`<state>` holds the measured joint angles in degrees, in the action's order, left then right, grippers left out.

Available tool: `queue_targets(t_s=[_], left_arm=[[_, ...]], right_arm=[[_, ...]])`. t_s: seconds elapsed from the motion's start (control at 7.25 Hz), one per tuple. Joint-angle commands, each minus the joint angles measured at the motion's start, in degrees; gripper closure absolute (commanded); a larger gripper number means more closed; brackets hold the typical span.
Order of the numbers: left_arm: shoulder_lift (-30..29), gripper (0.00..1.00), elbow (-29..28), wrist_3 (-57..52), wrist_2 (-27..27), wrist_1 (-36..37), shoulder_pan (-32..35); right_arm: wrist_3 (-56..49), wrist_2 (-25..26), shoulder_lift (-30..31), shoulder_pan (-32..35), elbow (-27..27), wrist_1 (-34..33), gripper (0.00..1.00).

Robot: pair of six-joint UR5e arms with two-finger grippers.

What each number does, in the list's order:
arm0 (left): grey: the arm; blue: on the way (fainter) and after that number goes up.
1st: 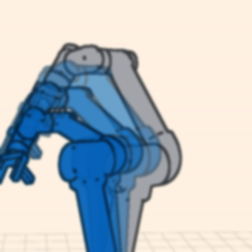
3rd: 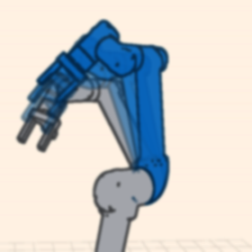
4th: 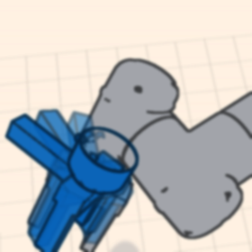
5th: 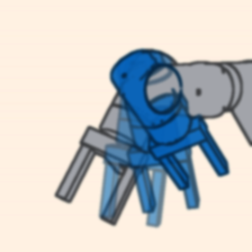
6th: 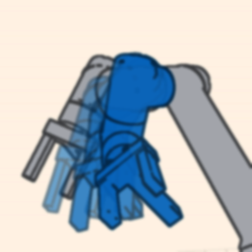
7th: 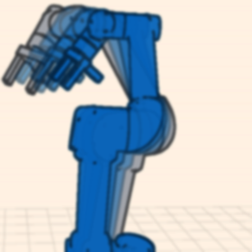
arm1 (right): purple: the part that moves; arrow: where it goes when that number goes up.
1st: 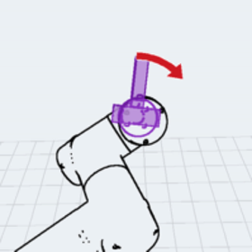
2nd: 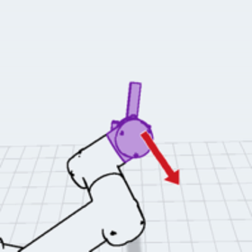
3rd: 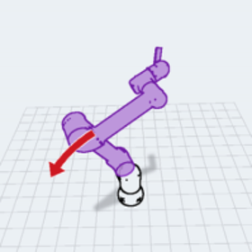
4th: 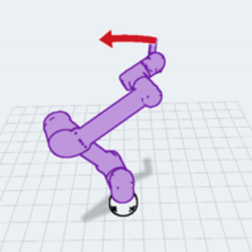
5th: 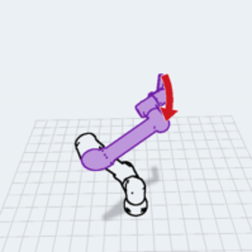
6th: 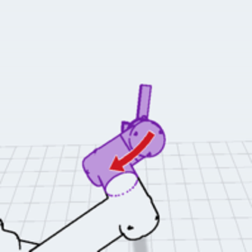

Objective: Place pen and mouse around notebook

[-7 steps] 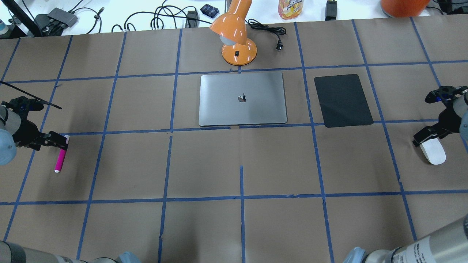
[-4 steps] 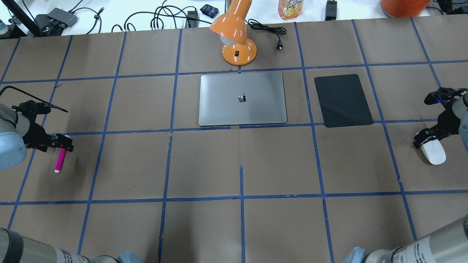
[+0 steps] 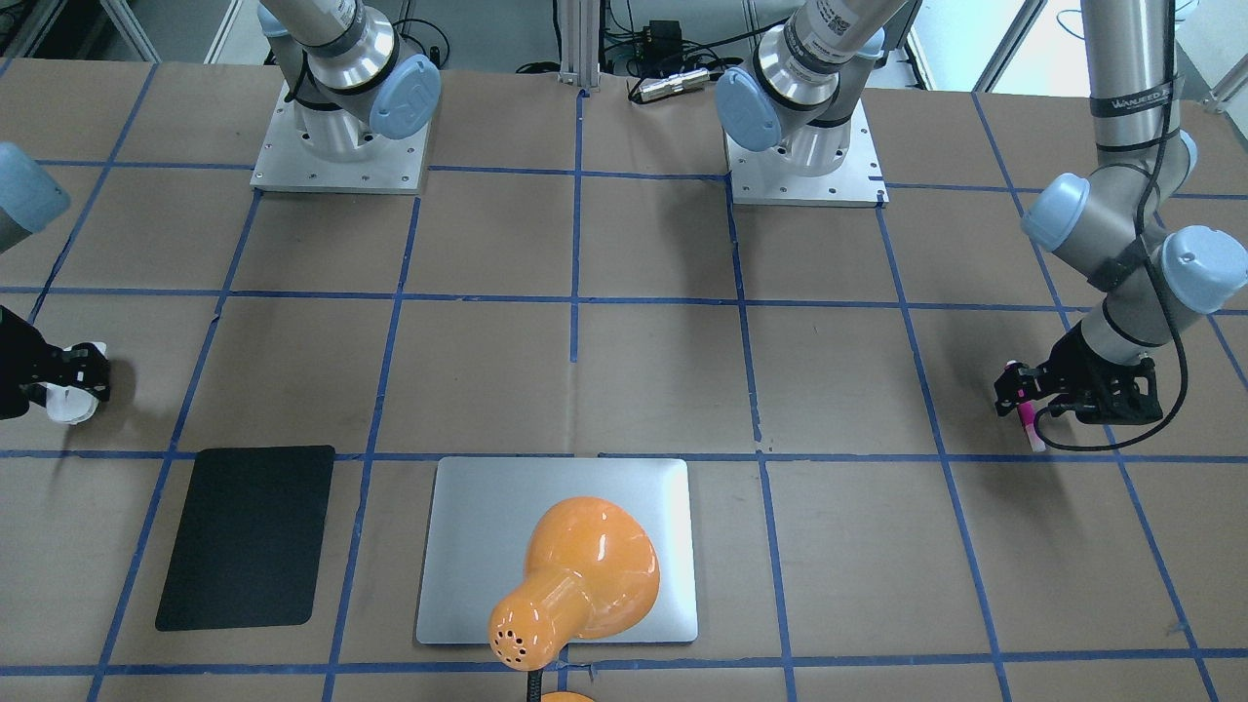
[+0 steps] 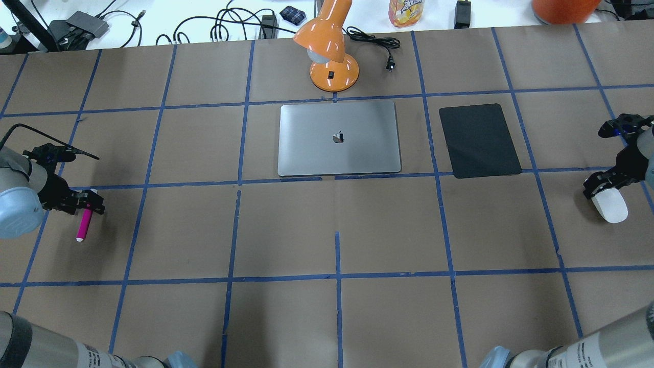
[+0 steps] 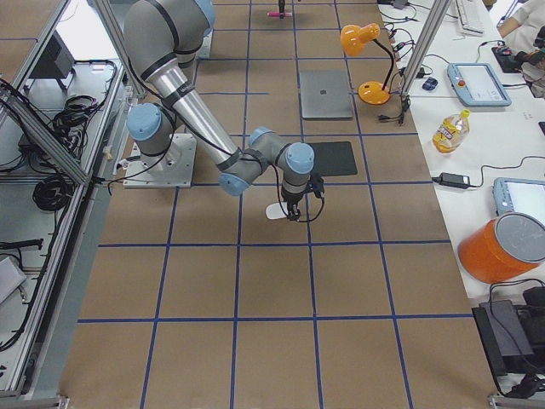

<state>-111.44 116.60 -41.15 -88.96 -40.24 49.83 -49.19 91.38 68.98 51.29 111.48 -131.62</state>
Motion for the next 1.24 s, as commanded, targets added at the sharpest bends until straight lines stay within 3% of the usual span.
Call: queue_targets(t_s=[0.0, 0.14, 0.41, 0.69, 0.83, 1.1], left_arm=[[-0.1, 0.8, -0.1, 0.1, -0.2, 0.4, -0.1], [-0.1, 1.0, -0.3, 0.4, -0.2, 0.7, -0.1], [0.1, 1.0, -0.4, 1.1, -0.7, 0.7, -1.4], [1.5, 1.0, -0.3, 10.9, -2.5, 0.6, -1.5], [1.3, 1.0, -1.2, 15.9, -2.5, 0.4, -0.2], [2.6, 1.0, -2.3, 30.5, -2.5, -0.8, 8.7]], right_arm=[[6.5, -0.8, 0.3, 2.3, -4.8, 2.6, 0.48], [14.5, -0.9, 0.3, 6.0, -6.1, 2.6, 0.47], [23.8, -1.0, -1.3, 14.5, -10.3, 2.8, 0.46], [31.8, -7.5, -5.1, 21.3, -11.2, 1.9, 0.44], [33.3, -7.5, -6.7, 23.8, -13.2, 2.2, 0.43], [33.8, -7.6, -9.4, 25.1, -16.5, 2.6, 0.42]])
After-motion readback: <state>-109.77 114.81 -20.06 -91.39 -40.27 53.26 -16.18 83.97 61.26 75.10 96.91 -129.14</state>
